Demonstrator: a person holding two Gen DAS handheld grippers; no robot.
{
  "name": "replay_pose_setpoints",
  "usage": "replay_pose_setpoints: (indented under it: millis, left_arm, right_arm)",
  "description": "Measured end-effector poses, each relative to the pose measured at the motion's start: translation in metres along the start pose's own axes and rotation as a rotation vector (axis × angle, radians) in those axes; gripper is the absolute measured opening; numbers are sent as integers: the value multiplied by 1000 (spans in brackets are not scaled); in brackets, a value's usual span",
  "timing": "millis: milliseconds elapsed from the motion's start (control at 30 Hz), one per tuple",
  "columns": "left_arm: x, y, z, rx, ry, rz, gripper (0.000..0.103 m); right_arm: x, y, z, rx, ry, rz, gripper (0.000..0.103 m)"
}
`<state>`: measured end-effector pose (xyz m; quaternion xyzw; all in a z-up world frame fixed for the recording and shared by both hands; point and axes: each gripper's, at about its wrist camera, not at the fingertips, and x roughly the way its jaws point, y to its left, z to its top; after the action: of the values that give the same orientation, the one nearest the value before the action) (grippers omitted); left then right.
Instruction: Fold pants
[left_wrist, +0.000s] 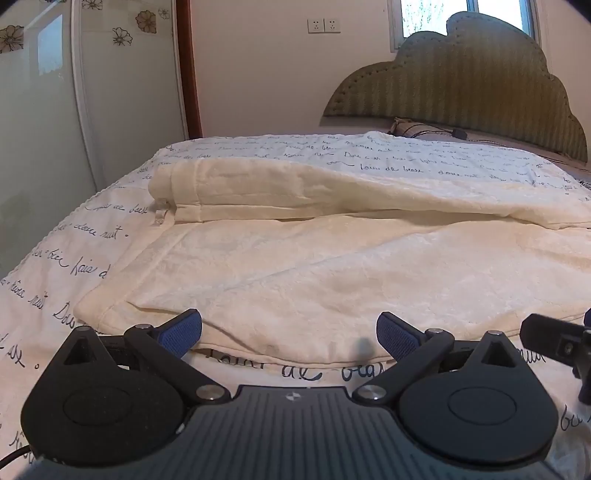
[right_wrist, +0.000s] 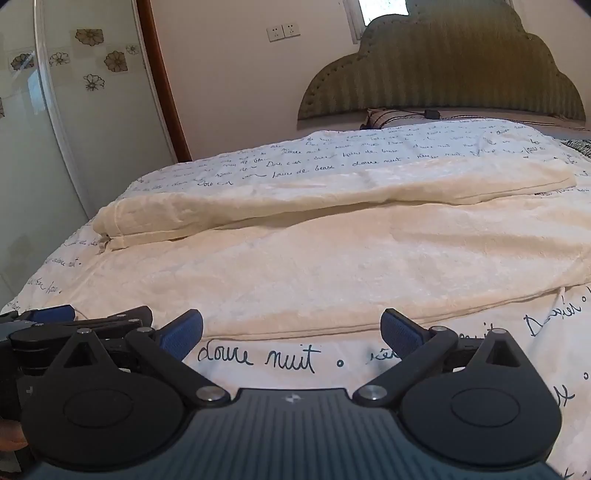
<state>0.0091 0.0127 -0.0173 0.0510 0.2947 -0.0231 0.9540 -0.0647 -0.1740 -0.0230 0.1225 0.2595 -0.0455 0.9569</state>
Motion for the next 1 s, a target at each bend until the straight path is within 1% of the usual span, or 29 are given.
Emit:
replay_pose_setpoints:
  millis: [233,600,733,800,867,1000]
  left_arm:
    - [10,3,-7,-9,9,8,103]
    - [21,9,-15,-34,39,8,103]
    - [24,13,-18,-71,57,-4,103]
    - [25,18,-19,-112,67,-21,103]
    - [26,21,-20,-133,70,-36,103]
    - [25,18,-21,-125,67,-29,103]
  right_arm:
    - [5,5,-9,-30,-5,-19,103]
    - [24,-5,-24,-15,42,-22,103]
    - [26,-3,-26,-31,47,-28,103]
    - [27,-3,-27,-37,48,-30,103]
    - [29,-4,-28,-38,54,-31,103]
    - [29,-5,-29,-33,49,-28,103]
